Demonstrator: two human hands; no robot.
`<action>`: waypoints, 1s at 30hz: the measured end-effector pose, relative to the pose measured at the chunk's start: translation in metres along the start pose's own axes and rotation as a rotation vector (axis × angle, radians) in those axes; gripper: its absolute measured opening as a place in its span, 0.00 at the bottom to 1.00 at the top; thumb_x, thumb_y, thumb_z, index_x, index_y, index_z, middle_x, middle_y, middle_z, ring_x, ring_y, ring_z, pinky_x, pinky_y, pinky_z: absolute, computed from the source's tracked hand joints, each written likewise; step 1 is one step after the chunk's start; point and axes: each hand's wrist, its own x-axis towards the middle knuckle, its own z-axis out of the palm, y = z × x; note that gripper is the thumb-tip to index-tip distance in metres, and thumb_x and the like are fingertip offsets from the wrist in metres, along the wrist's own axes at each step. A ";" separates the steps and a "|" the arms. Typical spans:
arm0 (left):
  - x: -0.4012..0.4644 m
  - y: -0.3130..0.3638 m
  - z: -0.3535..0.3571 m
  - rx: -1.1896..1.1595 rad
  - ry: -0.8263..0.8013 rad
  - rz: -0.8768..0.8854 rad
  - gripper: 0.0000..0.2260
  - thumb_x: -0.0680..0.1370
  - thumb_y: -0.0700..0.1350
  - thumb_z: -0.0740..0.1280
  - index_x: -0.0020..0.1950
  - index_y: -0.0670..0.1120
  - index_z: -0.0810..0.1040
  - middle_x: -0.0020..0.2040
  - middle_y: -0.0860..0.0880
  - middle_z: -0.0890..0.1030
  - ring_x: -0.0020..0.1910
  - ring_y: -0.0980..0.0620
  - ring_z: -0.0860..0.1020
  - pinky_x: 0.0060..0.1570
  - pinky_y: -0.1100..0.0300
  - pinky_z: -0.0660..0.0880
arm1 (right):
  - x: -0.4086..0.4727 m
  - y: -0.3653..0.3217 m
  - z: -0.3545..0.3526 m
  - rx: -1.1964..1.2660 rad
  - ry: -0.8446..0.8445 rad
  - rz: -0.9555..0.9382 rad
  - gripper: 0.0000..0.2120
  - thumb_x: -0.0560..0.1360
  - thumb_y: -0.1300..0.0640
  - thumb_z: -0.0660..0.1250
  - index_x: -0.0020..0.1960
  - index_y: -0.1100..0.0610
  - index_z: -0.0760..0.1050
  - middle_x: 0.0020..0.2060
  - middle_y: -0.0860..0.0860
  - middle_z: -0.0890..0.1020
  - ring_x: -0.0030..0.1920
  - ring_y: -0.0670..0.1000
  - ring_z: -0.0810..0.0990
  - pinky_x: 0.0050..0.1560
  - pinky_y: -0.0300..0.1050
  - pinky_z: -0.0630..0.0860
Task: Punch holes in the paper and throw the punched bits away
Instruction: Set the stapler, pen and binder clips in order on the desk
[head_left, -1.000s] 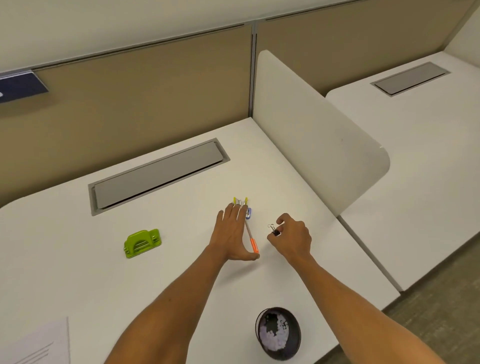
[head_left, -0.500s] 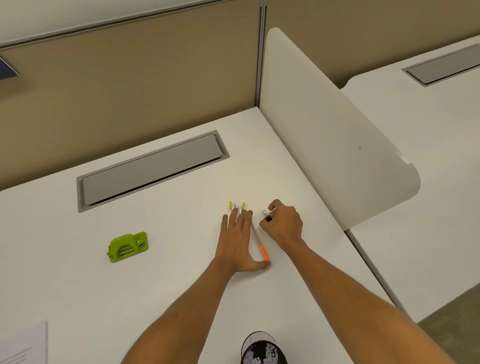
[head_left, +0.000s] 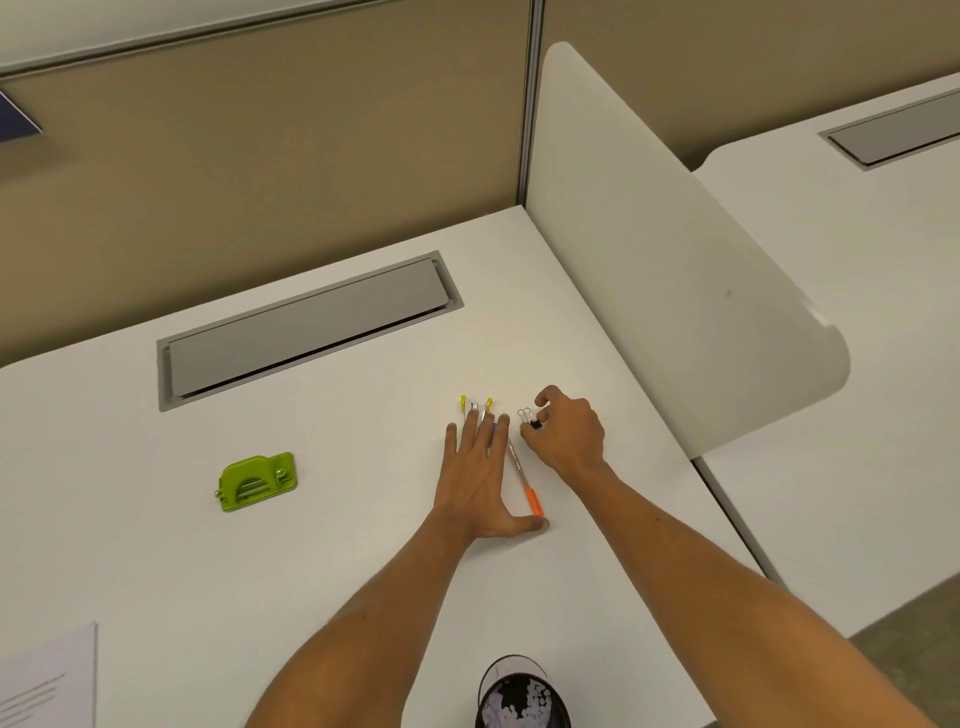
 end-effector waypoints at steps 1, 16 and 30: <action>-0.001 -0.001 -0.001 0.004 -0.003 -0.006 0.62 0.57 0.81 0.58 0.79 0.42 0.50 0.79 0.42 0.55 0.79 0.41 0.47 0.76 0.39 0.47 | -0.001 0.001 0.000 -0.003 -0.002 0.002 0.17 0.70 0.50 0.72 0.57 0.54 0.76 0.43 0.50 0.85 0.45 0.54 0.82 0.44 0.48 0.80; -0.041 -0.033 -0.015 0.010 -0.014 -0.060 0.60 0.60 0.79 0.61 0.78 0.42 0.48 0.79 0.42 0.54 0.78 0.41 0.51 0.75 0.42 0.53 | -0.021 0.004 -0.006 -0.004 -0.003 0.059 0.15 0.71 0.55 0.70 0.58 0.53 0.76 0.48 0.50 0.84 0.48 0.55 0.82 0.46 0.46 0.78; -0.139 -0.075 0.000 -0.039 0.024 -0.145 0.51 0.68 0.70 0.67 0.78 0.40 0.53 0.78 0.41 0.58 0.76 0.39 0.56 0.74 0.45 0.57 | -0.096 -0.049 0.035 -0.109 -0.264 -0.069 0.06 0.68 0.57 0.69 0.43 0.50 0.82 0.39 0.49 0.81 0.45 0.55 0.81 0.43 0.44 0.78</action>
